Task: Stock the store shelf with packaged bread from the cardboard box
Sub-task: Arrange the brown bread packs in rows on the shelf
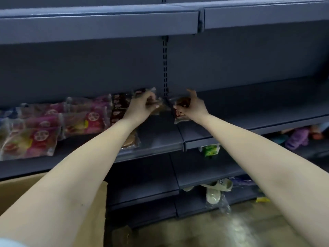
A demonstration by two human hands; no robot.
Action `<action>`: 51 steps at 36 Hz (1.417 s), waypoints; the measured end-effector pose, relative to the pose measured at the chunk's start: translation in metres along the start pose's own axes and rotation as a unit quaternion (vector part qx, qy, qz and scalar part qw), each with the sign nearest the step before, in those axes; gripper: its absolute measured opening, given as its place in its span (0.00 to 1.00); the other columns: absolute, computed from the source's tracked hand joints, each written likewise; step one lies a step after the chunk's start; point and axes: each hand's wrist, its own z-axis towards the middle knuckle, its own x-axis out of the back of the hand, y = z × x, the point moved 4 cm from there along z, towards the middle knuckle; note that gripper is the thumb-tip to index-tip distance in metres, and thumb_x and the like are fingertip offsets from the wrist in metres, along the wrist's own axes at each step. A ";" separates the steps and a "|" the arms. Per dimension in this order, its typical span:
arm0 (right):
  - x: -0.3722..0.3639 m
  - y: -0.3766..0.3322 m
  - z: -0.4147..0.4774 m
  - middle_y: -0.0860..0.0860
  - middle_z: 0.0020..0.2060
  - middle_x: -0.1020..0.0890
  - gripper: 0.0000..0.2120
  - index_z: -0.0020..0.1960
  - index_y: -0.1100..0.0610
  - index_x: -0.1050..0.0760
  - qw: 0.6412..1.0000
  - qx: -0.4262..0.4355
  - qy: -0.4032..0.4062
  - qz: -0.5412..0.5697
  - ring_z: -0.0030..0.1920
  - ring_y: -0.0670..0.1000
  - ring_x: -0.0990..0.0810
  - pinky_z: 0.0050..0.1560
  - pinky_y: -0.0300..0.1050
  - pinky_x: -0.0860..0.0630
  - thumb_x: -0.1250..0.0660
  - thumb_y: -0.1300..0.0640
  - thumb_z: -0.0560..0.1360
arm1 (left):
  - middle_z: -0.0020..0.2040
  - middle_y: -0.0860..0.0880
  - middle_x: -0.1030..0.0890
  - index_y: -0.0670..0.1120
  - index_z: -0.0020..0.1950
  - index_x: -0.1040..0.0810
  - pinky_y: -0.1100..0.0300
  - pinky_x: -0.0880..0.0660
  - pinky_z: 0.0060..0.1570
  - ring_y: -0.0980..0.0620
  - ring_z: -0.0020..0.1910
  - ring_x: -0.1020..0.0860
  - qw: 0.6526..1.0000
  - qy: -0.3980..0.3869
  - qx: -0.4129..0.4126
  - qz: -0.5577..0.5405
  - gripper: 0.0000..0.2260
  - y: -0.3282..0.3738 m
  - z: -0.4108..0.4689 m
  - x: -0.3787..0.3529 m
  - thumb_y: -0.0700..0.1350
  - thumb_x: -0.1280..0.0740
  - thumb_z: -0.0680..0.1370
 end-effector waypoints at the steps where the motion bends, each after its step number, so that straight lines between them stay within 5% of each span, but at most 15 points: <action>1: 0.003 0.008 -0.001 0.54 0.63 0.24 0.39 0.74 0.55 0.44 1.000 -0.006 0.005 -0.005 0.64 0.55 0.26 0.53 0.36 0.32 0.28 0.46 0.71 | 0.50 0.52 0.22 0.48 0.50 0.28 0.64 0.36 0.44 0.54 0.49 0.25 1.000 -0.013 -0.016 0.007 0.08 0.005 0.000 -0.010 0.45 0.30 0.76; 10: 0.015 0.061 -0.009 0.58 0.62 0.23 0.34 0.73 0.58 0.42 0.995 -0.083 0.042 -0.041 0.62 0.59 0.25 0.53 0.45 0.27 0.32 0.46 0.75 | 0.50 0.50 0.28 0.45 0.47 0.29 0.63 0.35 0.47 0.49 0.51 0.27 0.990 -0.099 -0.093 0.023 0.10 0.007 -0.022 -0.080 0.40 0.28 0.74; 18: 0.016 0.073 -0.016 0.62 0.60 0.24 0.18 0.70 0.58 0.37 0.990 -0.122 0.063 0.024 0.59 0.62 0.25 0.47 0.43 0.33 0.46 0.56 0.81 | 0.60 0.49 0.24 0.46 0.54 0.23 0.54 0.28 0.58 0.50 0.59 0.27 0.986 -0.121 -0.103 0.048 0.11 0.001 -0.036 -0.093 0.49 0.30 0.75; 26: 0.029 0.056 -0.020 0.58 0.59 0.24 0.14 0.63 0.60 0.33 0.989 -0.068 0.126 0.031 0.56 0.57 0.24 0.47 0.39 0.32 0.40 0.60 0.78 | 0.57 0.50 0.21 0.47 0.57 0.23 0.54 0.27 0.55 0.50 0.56 0.25 0.987 -0.113 -0.097 0.065 0.10 0.011 -0.030 -0.075 0.49 0.36 0.79; 31: 0.047 0.027 -0.012 0.58 0.58 0.23 0.16 0.63 0.61 0.32 0.982 -0.035 0.164 0.083 0.57 0.55 0.24 0.45 0.33 0.35 0.38 0.63 0.77 | 0.62 0.51 0.23 0.48 0.64 0.27 0.61 0.29 0.58 0.53 0.60 0.25 0.997 -0.076 -0.024 0.009 0.15 0.019 -0.020 -0.059 0.52 0.36 0.79; 36: 0.039 -0.001 -0.002 0.57 0.58 0.24 0.15 0.64 0.60 0.31 0.963 -0.053 0.077 0.252 0.41 0.46 0.19 0.38 0.39 0.21 0.40 0.65 0.78 | 0.65 0.47 0.25 0.45 0.70 0.33 0.59 0.28 0.60 0.49 0.61 0.25 0.993 -0.007 0.071 -0.099 0.26 0.022 -0.005 -0.039 0.54 0.31 0.76; 41: 0.016 -0.026 0.001 0.58 0.61 0.25 0.16 0.65 0.61 0.31 0.937 -0.039 0.004 0.346 0.57 0.56 0.23 0.45 0.47 0.19 0.41 0.68 0.78 | 0.58 0.48 0.22 0.42 0.67 0.30 0.64 0.25 0.52 0.50 0.57 0.23 0.974 0.001 0.126 -0.189 0.24 0.014 -0.003 -0.025 0.52 0.30 0.75; 45: -0.003 -0.037 0.003 0.55 0.54 0.22 0.11 0.59 0.59 0.27 0.948 -0.011 -0.023 0.319 0.56 0.56 0.22 0.48 0.48 0.20 0.41 0.67 0.78 | 0.58 0.43 0.21 0.42 0.63 0.27 0.49 0.22 0.56 0.45 0.57 0.21 0.953 0.010 0.172 -0.251 0.20 -0.003 -0.009 -0.013 0.48 0.29 0.75; 51: -0.014 -0.048 0.011 0.46 0.48 0.20 0.08 0.55 0.53 0.24 0.981 0.045 -0.043 0.182 0.54 0.48 0.22 0.53 0.42 0.22 0.34 0.54 0.77 | 0.54 0.43 0.18 0.42 0.59 0.22 0.57 0.20 0.47 0.49 0.50 0.18 0.958 0.025 0.196 -0.206 0.17 -0.027 -0.015 0.013 0.49 0.28 0.74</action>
